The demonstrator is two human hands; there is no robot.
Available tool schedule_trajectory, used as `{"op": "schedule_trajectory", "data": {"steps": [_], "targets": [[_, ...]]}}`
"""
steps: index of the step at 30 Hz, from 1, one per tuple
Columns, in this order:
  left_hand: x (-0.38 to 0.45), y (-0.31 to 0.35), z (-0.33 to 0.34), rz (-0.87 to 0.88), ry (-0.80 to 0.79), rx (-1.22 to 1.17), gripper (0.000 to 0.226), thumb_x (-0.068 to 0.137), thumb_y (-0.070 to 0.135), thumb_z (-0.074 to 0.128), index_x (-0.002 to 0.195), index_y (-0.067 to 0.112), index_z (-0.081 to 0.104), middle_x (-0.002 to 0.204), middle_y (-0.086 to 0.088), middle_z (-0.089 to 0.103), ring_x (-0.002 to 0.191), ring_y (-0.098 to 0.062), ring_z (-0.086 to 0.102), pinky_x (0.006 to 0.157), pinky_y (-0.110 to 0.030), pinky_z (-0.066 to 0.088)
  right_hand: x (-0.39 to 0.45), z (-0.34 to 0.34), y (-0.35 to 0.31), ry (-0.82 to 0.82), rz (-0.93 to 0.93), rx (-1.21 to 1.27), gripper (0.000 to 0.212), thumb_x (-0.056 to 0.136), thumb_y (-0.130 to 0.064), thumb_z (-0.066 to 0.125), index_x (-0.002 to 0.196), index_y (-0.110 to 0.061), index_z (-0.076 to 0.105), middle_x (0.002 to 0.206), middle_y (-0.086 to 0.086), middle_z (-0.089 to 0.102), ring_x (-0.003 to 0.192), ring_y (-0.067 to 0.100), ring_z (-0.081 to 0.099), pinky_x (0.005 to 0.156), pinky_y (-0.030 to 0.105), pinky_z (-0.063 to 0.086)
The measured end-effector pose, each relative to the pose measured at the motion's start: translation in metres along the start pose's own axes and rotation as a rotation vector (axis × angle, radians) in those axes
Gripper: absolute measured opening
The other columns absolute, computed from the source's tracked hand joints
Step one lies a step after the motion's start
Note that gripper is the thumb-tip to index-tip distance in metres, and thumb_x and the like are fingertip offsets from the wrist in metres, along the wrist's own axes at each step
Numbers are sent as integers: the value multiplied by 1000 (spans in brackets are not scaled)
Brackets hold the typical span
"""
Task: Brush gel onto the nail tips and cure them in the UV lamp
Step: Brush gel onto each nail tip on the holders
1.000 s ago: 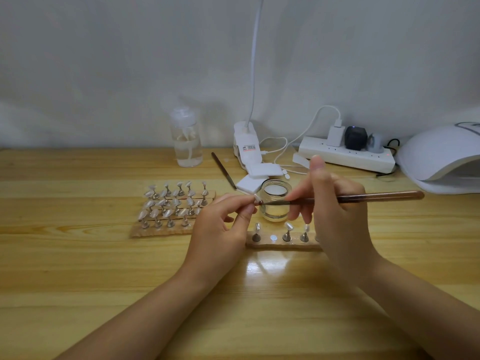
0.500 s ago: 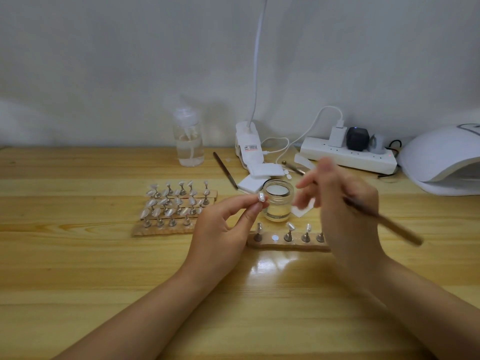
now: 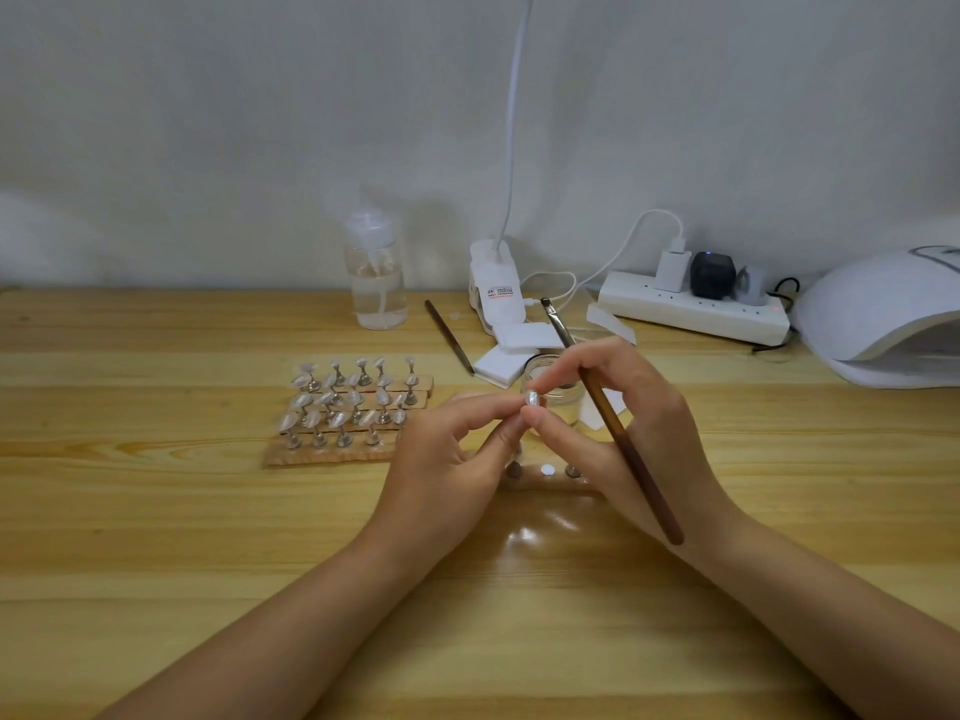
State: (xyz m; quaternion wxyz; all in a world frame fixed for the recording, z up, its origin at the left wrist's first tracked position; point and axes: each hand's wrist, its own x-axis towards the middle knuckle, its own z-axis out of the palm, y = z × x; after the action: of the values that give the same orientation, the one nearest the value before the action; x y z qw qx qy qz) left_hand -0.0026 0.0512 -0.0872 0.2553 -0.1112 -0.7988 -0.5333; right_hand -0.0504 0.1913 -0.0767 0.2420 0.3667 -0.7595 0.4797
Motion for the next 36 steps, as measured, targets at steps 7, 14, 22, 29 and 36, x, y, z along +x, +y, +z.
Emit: {"op": "schedule_trajectory", "data": {"steps": [7,14,22,29,36], "targets": [[-2,-1,-2,-81,-148,43,45,77,9,68,109,37,53,102,18,61,98,9,54,84,-4,36,0,-14,1,24,76,50,37,71,-11,78,92,-28,52,85,-13,64,87,0,62,85,22,47],[-4,-11,0,-100,-270,222,55,68,32,75,109,44,41,97,20,55,94,4,52,79,-13,43,-15,-18,12,-49,35,-13,27,69,-13,77,90,-11,59,86,-9,65,86,0,61,82,20,48],[-2,-15,0,-122,-267,161,46,72,25,75,104,42,47,87,21,61,72,-2,58,71,-25,50,-17,-14,14,-168,70,9,27,67,-9,81,86,-13,63,86,-12,63,87,6,61,81,31,50],[-1,-16,0,-123,-257,149,46,71,22,76,102,41,48,88,22,62,76,-2,59,74,-28,51,-18,-15,14,-187,79,-14,25,69,-13,81,87,-14,63,86,-13,63,88,10,60,79,40,49],[-2,-15,0,-140,-250,151,46,71,18,76,101,40,49,82,16,63,74,-2,58,74,-26,50,-17,-23,17,-219,43,-38,28,68,-20,78,91,-13,64,92,-9,65,91,10,60,81,34,48]]}}
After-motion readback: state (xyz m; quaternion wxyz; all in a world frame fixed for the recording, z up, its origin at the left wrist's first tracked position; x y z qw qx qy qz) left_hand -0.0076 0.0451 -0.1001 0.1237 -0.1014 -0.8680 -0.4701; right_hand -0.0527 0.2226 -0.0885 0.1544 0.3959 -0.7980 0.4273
